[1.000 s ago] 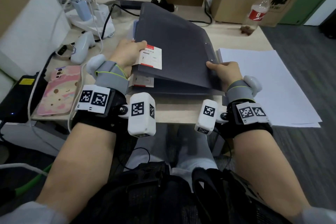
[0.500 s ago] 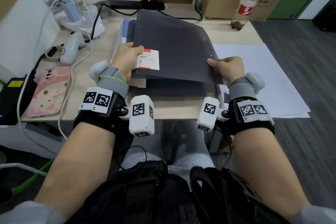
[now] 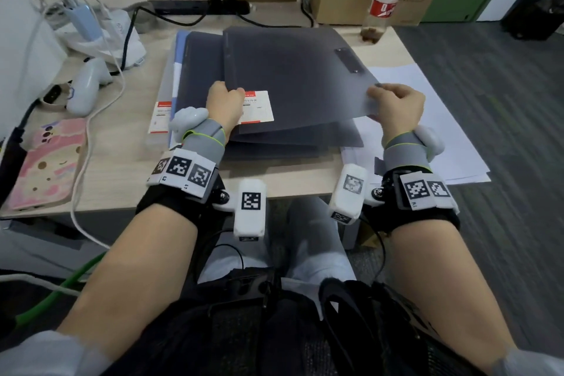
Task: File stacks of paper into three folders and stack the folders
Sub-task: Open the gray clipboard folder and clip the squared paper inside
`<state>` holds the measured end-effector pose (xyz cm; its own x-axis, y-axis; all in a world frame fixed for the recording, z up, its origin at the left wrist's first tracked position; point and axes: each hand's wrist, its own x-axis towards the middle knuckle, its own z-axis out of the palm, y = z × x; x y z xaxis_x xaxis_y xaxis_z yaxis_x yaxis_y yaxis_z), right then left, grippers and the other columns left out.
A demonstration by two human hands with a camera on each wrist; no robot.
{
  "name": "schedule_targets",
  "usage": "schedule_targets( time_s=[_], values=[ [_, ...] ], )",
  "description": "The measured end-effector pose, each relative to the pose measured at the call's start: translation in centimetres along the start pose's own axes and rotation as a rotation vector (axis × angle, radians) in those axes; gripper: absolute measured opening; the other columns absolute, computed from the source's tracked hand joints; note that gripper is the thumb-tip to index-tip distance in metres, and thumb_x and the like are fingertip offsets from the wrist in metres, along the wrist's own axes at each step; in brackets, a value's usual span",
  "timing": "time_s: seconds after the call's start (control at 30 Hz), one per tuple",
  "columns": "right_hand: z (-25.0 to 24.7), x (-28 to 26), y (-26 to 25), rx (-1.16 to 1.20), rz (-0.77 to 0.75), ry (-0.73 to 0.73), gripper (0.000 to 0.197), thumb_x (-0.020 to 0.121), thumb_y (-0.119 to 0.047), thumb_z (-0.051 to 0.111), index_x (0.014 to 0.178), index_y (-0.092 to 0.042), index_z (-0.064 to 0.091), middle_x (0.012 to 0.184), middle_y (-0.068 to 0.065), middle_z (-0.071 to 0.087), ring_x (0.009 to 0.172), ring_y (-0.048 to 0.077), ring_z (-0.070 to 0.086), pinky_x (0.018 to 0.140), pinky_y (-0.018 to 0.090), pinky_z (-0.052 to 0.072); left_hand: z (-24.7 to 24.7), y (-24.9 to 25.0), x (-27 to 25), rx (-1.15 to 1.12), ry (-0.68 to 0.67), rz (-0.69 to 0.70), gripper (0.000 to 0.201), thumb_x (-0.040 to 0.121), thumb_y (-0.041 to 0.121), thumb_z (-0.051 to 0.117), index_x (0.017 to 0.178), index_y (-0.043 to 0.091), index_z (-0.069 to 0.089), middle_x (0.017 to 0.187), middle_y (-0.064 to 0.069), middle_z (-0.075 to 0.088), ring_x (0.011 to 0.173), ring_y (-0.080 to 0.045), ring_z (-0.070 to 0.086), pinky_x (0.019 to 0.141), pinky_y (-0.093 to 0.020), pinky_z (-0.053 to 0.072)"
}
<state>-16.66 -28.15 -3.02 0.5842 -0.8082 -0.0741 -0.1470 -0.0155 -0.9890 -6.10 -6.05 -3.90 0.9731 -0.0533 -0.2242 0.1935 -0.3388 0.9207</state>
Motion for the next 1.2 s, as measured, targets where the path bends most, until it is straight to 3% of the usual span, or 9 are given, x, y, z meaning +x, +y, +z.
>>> schedule_targets(
  time_s=[0.17,0.33,0.47,0.6,0.67,0.73,0.83,1.0,1.2],
  values=[
    [0.7,-2.0,-1.7,0.378,-0.157,-0.022,0.024,0.088,-0.009,0.054,0.107,-0.012,0.068,0.093,0.001,0.067,0.088,0.015,0.062,0.073,0.034,0.060,0.3,0.9,-0.3,0.354,-0.013,-0.038,0.045,0.084,0.028,0.046,0.117,0.000,0.054,0.131,-0.019,0.047,0.111,-0.038,0.053,0.097,-0.042,0.045],
    [2.2,-4.9,-6.0,0.571,-0.244,-0.186,0.008,0.084,-0.015,0.059,0.080,-0.022,0.062,0.067,-0.015,0.067,0.080,0.011,0.063,0.084,0.039,0.053,0.0,1.9,-1.3,0.652,-0.205,-0.002,0.075,0.075,0.057,0.042,0.123,0.001,0.056,0.134,-0.021,0.050,0.122,-0.040,0.048,0.103,-0.041,0.041],
    [3.8,-6.9,-8.6,0.507,-0.412,-0.451,0.015,0.084,-0.034,0.064,0.071,-0.026,0.063,0.063,-0.017,0.063,0.071,0.001,0.060,0.072,0.029,0.054,-0.6,2.1,-2.3,0.438,-0.368,0.009,0.056,0.095,0.055,0.033,0.109,0.006,0.056,0.112,-0.008,0.061,0.090,-0.023,0.064,0.070,-0.029,0.046],
    [7.2,-8.6,-10.0,0.285,-0.422,-0.737,0.073,0.044,-0.088,0.055,0.088,-0.031,0.066,0.080,-0.016,0.071,0.086,0.005,0.066,0.075,0.026,0.053,-2.8,2.6,-3.2,0.203,-0.393,0.007,0.060,0.098,0.055,0.020,0.113,0.009,0.055,0.109,-0.008,0.061,0.078,-0.018,0.064,0.060,-0.027,0.047],
    [9.3,-9.5,-9.8,0.186,-0.477,-0.767,0.072,0.057,-0.084,0.054,0.097,-0.026,0.070,0.090,-0.008,0.073,0.094,0.013,0.068,0.078,0.030,0.054,-4.7,2.9,-3.6,0.065,-0.334,0.028,0.070,0.096,0.059,0.015,0.119,0.007,0.055,0.113,-0.006,0.061,0.079,-0.020,0.068,0.058,-0.027,0.052],
    [11.2,-9.7,-9.0,0.137,-0.547,-0.777,0.053,0.085,-0.049,0.061,0.112,-0.004,0.067,0.103,0.005,0.070,0.100,0.009,0.067,0.083,0.026,0.054,-6.7,3.1,-3.8,-0.109,-0.240,0.051,0.077,0.096,0.060,0.009,0.123,0.006,0.056,0.108,-0.006,0.065,0.070,-0.018,0.070,0.056,-0.027,0.053],
    [14.0,-9.4,-7.2,0.050,-0.520,-0.814,0.037,0.088,-0.012,0.061,0.122,0.004,0.059,0.112,0.005,0.064,0.098,0.000,0.062,0.088,0.015,0.049,-10.1,3.1,-4.0,-0.342,-0.101,0.111,0.075,0.095,0.060,0.004,0.103,0.017,0.065,0.085,0.003,0.073,0.064,-0.015,0.071,0.058,-0.028,0.054],
    [17.7,-10.0,-4.9,-0.210,-0.423,-0.815,0.048,0.080,-0.030,0.069,0.125,-0.013,0.061,0.126,0.002,0.063,0.120,0.013,0.055,0.107,0.032,0.042,-15.0,1.6,-3.8,-0.621,-0.100,0.161,0.064,0.097,0.059,0.016,0.100,0.024,0.069,0.107,0.001,0.072,0.100,-0.021,0.069,0.081,-0.039,0.056],
    [20.1,-11.9,-2.1,-0.307,-0.274,-0.779,0.071,0.067,-0.046,0.070,0.131,-0.020,0.055,0.140,0.003,0.051,0.127,0.019,0.049,0.111,0.038,0.036,-17.4,-1.8,-2.6,-0.791,-0.159,0.059,0.028,0.088,0.026,0.043,0.084,0.013,0.068,0.113,-0.016,0.060,0.110,-0.035,0.056,0.093,-0.042,0.049]
  ],
)
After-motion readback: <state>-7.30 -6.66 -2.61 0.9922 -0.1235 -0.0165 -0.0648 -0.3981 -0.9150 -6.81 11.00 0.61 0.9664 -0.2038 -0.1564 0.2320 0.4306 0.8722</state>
